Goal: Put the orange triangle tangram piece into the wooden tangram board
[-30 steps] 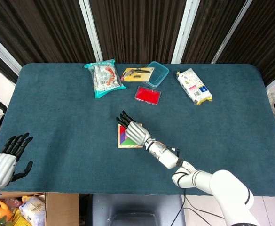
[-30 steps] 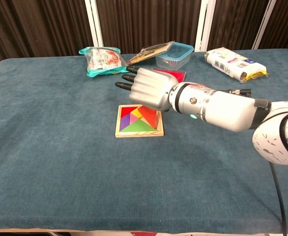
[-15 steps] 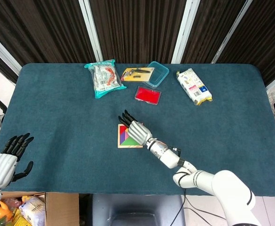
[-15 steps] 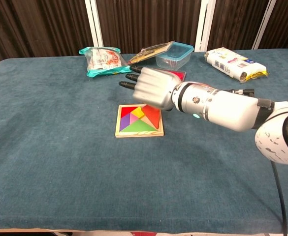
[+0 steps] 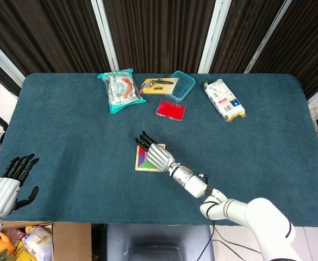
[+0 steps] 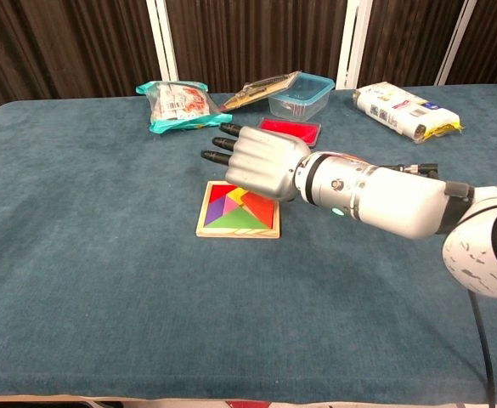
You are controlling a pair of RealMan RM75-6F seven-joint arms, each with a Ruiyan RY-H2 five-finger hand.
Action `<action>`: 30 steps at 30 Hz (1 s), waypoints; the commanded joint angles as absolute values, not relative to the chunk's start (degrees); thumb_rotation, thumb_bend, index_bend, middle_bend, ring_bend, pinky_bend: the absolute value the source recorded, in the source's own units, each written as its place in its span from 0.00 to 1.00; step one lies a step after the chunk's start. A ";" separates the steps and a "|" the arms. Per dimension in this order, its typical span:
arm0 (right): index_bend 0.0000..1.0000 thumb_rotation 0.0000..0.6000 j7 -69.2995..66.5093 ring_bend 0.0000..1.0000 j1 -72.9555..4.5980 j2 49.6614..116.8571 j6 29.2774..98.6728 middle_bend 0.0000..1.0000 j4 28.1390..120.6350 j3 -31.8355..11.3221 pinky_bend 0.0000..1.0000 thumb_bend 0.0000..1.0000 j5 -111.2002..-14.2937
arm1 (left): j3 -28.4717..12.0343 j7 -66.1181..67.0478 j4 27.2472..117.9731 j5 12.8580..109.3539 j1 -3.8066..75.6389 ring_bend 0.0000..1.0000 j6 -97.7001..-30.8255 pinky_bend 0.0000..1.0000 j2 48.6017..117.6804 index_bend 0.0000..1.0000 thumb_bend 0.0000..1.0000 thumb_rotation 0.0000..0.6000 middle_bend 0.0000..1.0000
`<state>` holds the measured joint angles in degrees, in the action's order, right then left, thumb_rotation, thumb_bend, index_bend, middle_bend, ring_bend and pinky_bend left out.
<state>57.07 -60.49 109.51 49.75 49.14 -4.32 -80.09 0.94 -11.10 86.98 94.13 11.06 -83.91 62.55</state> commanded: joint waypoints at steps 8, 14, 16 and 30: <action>0.62 1.00 57.71 0.00 -60.36 109.44 49.50 0.00 49.52 -4.82 0.08 0.42 -80.25 | 0.79 -11.03 87.01 93.96 11.24 0.00 -83.67 0.05 62.56 0.00 0.48 1.00 0.00; 0.55 1.00 58.67 0.00 -60.14 109.66 49.33 0.00 49.62 -4.99 0.08 0.42 -80.21 | 0.92 -11.56 86.78 94.15 11.17 0.00 -83.82 0.05 62.55 0.00 0.48 1.00 0.00; 0.55 1.00 58.90 0.00 -60.06 109.69 49.27 0.00 49.78 -5.10 0.08 0.42 -80.13 | 0.96 -11.73 86.76 94.23 11.15 0.00 -83.90 0.05 62.51 0.00 0.48 1.00 0.00; 0.53 1.00 59.07 0.00 -59.26 107.46 49.00 0.00 51.80 -6.28 0.08 0.46 -79.12 | 0.83 -11.55 86.72 94.14 11.13 0.00 -84.08 0.05 62.64 0.00 0.48 1.00 0.00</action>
<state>58.85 -59.31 107.68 49.29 51.67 -6.13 -79.40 0.82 -11.55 86.70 94.12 11.15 -84.06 62.66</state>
